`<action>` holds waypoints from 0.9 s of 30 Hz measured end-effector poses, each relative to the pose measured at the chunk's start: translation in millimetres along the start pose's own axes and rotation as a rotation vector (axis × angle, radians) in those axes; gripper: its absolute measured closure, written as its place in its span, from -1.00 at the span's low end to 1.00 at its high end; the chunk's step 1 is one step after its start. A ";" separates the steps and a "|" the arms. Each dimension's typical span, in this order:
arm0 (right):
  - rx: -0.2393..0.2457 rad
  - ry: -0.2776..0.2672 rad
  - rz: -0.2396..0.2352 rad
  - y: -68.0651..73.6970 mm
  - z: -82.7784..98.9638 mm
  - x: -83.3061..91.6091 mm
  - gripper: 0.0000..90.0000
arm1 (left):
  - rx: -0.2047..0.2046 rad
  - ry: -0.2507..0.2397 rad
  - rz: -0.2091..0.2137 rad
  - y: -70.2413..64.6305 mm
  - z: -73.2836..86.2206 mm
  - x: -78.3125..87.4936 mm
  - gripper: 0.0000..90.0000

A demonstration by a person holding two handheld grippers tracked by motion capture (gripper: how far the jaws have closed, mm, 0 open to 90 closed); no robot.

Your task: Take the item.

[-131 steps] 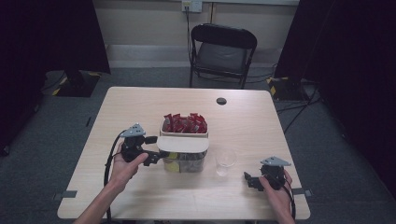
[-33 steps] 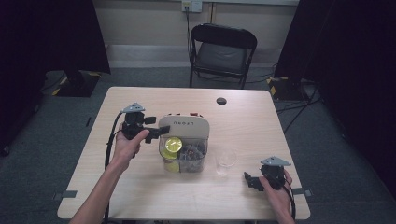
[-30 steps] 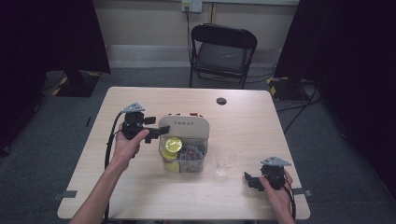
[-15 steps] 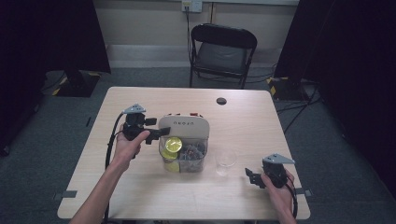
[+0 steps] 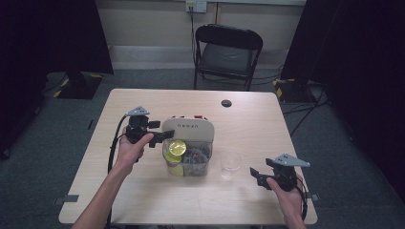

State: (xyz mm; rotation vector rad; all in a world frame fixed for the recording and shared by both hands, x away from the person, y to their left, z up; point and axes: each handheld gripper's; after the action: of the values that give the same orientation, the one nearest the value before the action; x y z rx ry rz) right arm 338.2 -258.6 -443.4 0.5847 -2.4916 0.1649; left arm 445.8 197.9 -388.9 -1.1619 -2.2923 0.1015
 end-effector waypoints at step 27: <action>0.074 -0.121 -0.231 63.5 -66.2 -8.1 -0.26 | -0.003 0.017 -0.012 -1.6 0.3 -0.5 -0.64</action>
State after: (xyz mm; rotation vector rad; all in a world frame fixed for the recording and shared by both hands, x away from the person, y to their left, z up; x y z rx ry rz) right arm 349.4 -182.8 -392.2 0.9322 -2.5179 0.1360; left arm 444.7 196.6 -388.9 -1.1467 -2.2849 0.0832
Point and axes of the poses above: each handheld gripper's, and its own axes: x roughly backward along the jaws, z roughly out of its underside, y roughly to its left, and after that the axes turned 5 degrees about z, right-handed
